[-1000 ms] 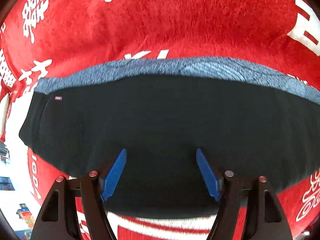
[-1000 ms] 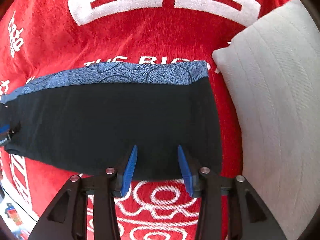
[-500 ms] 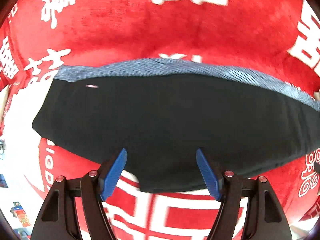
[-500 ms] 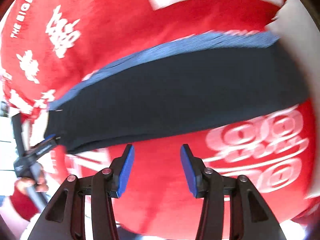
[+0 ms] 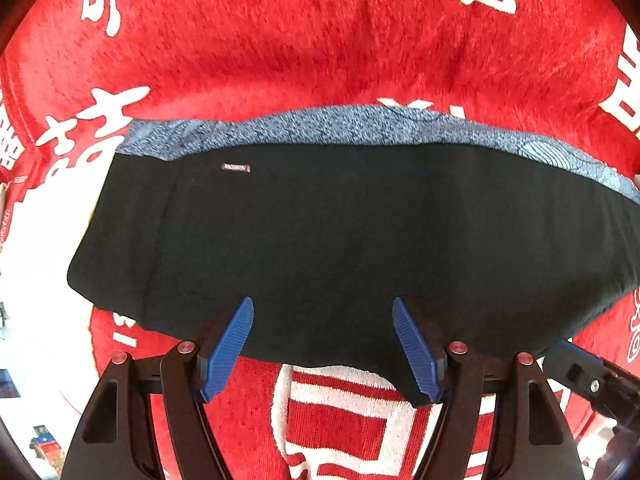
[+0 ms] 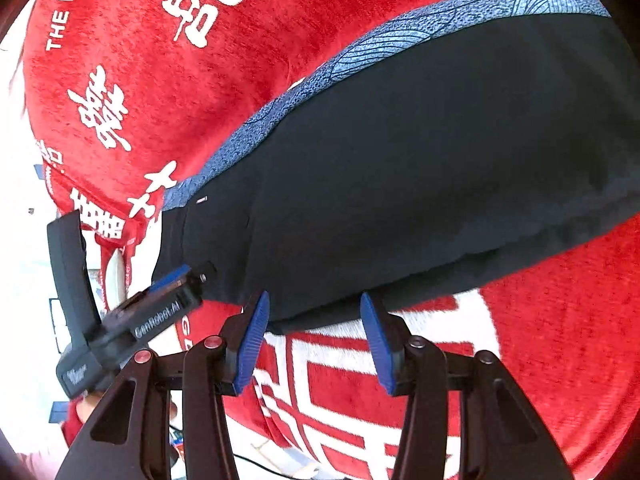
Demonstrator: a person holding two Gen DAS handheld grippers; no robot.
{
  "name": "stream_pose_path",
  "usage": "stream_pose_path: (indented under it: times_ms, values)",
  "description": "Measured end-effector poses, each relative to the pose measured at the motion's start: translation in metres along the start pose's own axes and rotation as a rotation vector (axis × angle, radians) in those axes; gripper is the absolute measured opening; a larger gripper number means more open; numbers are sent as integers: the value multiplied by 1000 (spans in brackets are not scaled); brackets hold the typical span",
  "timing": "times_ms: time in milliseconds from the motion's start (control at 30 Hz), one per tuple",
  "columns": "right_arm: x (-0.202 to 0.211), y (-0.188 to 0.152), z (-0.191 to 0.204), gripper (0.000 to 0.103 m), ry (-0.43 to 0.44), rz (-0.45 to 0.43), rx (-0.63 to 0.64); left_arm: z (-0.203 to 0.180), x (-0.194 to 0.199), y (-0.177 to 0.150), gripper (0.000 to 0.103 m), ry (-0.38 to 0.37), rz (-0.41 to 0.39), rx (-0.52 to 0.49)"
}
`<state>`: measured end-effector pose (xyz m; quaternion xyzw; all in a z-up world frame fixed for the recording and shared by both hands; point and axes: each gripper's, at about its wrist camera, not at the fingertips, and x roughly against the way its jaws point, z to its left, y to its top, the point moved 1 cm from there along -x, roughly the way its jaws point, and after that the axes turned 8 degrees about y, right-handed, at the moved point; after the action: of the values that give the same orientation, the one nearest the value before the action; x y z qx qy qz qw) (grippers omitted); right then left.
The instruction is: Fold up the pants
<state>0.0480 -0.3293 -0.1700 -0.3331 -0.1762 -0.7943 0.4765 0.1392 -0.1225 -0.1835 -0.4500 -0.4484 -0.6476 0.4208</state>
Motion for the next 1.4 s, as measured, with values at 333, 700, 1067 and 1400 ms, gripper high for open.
stream_pose_path:
  times_ms: [333,700,1067,1400]
  values:
    - [-5,10,-13,47,54,-55,-121,-6,-6,10,73,-55,-16,3]
    - [-5,-10,-6,8,-156,-33,13,-50,-3,-33,74,15,-86,-203]
    - [69,20,5,34,-230,-113,138,-35,22,33,74,-28,-130,-121]
    - [18,137,-16,34,-390,-103,244,-71,-37,115,74,58,-110,-15]
